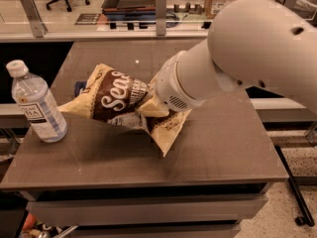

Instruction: Move brown chip bag near blue plastic bottle

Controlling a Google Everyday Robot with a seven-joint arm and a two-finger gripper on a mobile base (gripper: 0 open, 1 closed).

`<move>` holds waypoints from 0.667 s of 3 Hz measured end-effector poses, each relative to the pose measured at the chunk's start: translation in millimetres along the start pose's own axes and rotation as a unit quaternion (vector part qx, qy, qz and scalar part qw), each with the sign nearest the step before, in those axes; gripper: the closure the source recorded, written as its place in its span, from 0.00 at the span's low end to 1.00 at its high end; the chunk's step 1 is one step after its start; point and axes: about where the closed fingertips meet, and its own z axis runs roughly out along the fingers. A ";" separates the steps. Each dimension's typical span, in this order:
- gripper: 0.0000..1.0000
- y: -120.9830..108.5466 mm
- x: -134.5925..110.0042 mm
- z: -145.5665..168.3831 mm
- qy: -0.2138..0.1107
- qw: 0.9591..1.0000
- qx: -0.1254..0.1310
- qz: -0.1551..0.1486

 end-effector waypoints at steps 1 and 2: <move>0.13 1.0 -2.3 -1.4 0.000 1.000 0.001 -0.002; 0.00 1.9 -4.5 -2.6 0.000 1.000 0.003 -0.005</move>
Offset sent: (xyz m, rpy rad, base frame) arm -0.0012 0.0012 0.0020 -0.0020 -0.0044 0.0016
